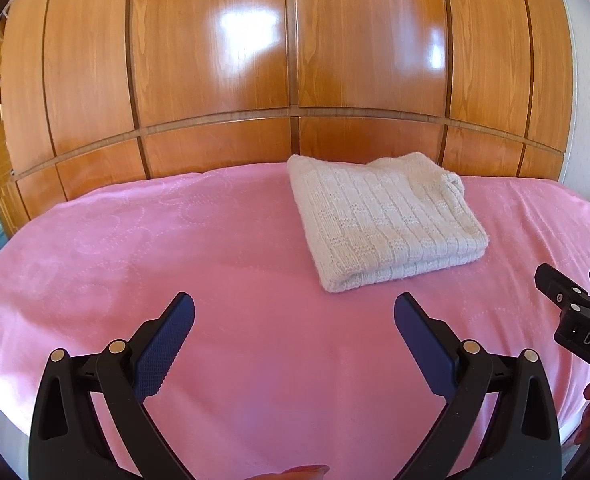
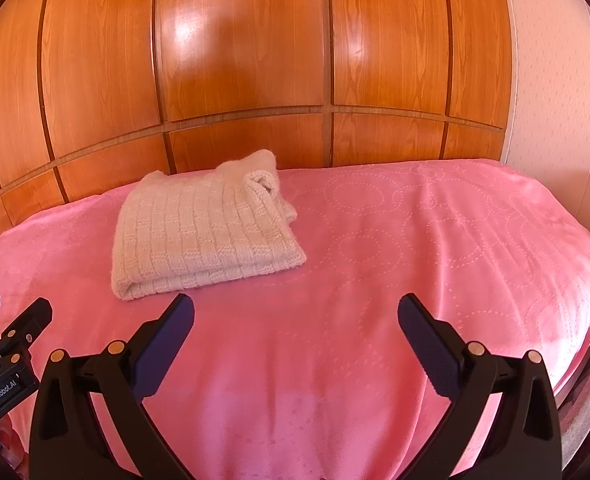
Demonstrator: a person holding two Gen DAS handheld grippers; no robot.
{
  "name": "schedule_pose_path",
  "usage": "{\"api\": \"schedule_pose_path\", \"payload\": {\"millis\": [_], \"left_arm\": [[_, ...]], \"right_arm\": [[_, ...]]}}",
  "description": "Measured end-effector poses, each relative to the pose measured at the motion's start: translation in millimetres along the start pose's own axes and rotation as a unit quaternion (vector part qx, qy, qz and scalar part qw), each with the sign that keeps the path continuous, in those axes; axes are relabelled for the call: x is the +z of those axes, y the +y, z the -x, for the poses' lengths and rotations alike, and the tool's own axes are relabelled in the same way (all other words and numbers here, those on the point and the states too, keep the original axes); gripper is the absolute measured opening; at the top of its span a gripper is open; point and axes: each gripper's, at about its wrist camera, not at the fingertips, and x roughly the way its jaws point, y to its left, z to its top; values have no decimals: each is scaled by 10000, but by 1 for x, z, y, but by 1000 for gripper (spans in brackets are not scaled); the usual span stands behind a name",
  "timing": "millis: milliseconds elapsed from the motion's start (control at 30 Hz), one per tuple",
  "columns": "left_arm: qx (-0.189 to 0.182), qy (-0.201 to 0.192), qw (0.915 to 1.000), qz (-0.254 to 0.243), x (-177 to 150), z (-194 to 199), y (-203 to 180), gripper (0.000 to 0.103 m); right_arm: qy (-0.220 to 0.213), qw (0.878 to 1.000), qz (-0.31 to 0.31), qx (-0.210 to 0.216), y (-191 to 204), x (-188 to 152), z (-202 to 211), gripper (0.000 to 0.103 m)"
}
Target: Fold small clothes
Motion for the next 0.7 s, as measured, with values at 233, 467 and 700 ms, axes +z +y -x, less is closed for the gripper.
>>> {"api": "schedule_pose_path", "payload": {"millis": [233, 467, 700], "left_arm": [[10, 21, 10000, 0, 0, -1, -1, 99], [-8, 49, 10000, -8, -1, -1, -2, 99], [-7, 72, 10000, 18, -3, 0, -3, 99]], "right_arm": [[2, 10000, -5, 10, 0, 0, -1, 101], [3, 10000, 1, 12, 2, -1, -1, 101], [35, 10000, -6, 18, 2, -1, -2, 101]]}}
